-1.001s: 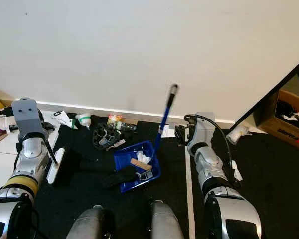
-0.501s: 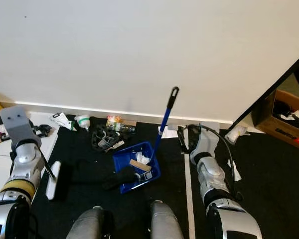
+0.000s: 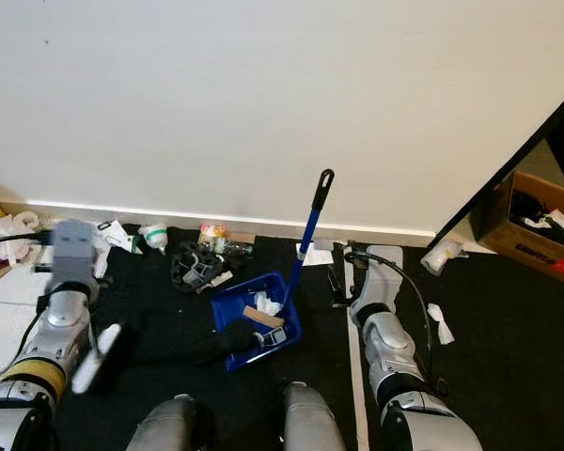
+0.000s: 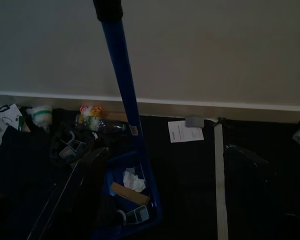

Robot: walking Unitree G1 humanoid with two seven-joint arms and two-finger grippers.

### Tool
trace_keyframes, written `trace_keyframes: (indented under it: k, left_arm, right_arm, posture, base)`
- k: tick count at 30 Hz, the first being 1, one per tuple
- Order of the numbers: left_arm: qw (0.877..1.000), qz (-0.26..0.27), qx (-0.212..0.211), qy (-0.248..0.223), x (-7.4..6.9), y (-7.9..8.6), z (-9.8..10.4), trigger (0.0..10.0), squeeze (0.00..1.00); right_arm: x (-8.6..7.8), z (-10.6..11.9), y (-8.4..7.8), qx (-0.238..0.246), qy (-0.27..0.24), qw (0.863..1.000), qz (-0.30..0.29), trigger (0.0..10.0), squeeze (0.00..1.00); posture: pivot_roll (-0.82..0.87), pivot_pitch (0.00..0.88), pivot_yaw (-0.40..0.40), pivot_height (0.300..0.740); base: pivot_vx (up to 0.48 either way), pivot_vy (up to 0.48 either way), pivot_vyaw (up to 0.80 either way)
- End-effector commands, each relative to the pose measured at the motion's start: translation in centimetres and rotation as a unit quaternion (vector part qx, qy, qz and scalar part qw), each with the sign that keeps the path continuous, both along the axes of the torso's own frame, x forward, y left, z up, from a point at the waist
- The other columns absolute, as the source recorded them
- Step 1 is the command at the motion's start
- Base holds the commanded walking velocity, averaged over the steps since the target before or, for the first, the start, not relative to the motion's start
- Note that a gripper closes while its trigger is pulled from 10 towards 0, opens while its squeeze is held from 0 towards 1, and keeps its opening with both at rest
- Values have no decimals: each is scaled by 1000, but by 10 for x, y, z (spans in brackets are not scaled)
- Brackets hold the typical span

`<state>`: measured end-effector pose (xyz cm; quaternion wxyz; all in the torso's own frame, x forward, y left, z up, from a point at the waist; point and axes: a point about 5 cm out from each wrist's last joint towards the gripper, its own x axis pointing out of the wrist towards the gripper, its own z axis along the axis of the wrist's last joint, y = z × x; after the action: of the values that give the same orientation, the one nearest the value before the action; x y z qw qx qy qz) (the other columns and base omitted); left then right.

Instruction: Sweep floor

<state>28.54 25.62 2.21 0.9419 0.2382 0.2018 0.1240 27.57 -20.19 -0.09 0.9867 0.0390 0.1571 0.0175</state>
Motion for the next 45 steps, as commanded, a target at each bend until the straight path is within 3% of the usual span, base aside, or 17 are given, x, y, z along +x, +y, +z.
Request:
trace_keyframes:
  k: [1,7,12,15,16,19,21,25,27,29,32,33,35,39,41,43,45]
  left_arm:
    - [998,10,49,45,-9,20,-2,10000,0]
    - [990,44,-59,123,-13,20,-2,10000,0]
    - [984,28,-71,158,-16,14,-5,10000,0]
    - [982,26,48,181,-30,42,10,10000,0]
    - [982,26,48,181,-30,42,10,10000,0]
    - [961,25,181,209,-40,72,30,10000,0]
    - [951,19,203,233,-45,78,36,10000,0]
    - [941,-2,155,301,-57,72,23,10000,0]
    - [923,-31,128,360,-68,62,10,10000,0]
    - [920,-37,65,385,-77,49,-5,10000,0]
    - [921,-19,-68,383,-83,20,-27,10000,0]
    - [921,-19,-68,383,-83,20,-27,10000,0]
    - [916,20,-156,369,-87,-1,-51,10000,0]
    - [921,30,-160,353,-86,-5,-54,10000,0]
    - [940,53,-167,294,-76,-7,-53,10000,0]
    - [971,55,-139,187,-57,-9,-45,10000,0]
    - [978,58,-132,152,-51,-10,-42,10000,0]
  right_arm:
    - [-3,-2,-1,2,2,1000,-4,10000,0]
    - [0,1,-3,0,1,1000,0,10000,0]
    - [0,1,-3,-1,1,1000,2,10000,0]
    - [3,4,-5,-2,-4,1000,1,10000,0]
    - [3,4,-5,-2,-4,1000,1,10000,0]
    - [4,4,-5,-2,-2,1000,5,10000,0]
    - [4,4,-3,-1,-1,1000,8,10000,0]
    - [6,4,-1,0,1,1000,12,10000,0]
    - [6,5,0,0,1,1000,14,10000,0]
    - [7,5,1,1,1,1000,15,10000,0]
    - [8,6,1,2,1,1000,14,10000,0]
    - [8,6,1,2,1,1000,14,10000,0]
    - [8,5,1,2,4,1000,14,10000,0]
    - [8,5,1,3,4,1000,14,10000,0]
    - [8,5,1,3,5,1000,14,10000,0]
    - [8,4,2,3,7,1000,15,10000,0]
    - [7,4,3,2,8,1000,16,10000,0]
  posture:
    - [49,78,-27,740]
    - [59,82,-25,740]
    - [58,79,-25,740]
    - [64,81,-24,740]
    - [64,81,-24,740]
    - [76,85,-32,740]
    - [83,85,-35,740]
    - [89,85,-39,740]
    - [89,86,-37,740]
    - [87,87,-35,740]
    - [87,87,-35,740]
    - [87,87,-35,740]
    - [80,87,-34,740]
    - [79,87,-34,740]
    - [79,88,-36,740]
    - [75,90,-37,740]
    - [72,93,-37,740]
  base:
    - [0,0,0]
    - [0,0,0]
    - [0,0,0]
    - [0,0,0]
    - [0,0,0]
    - [0,0,0]
    - [0,0,0]
    - [0,0,0]
    - [0,0,0]
    - [0,0,0]
    - [0,0,0]
    - [0,0,0]
    - [0,0,0]
    - [0,0,0]
    - [0,0,0]
    - [0,0,0]
    - [0,0,0]
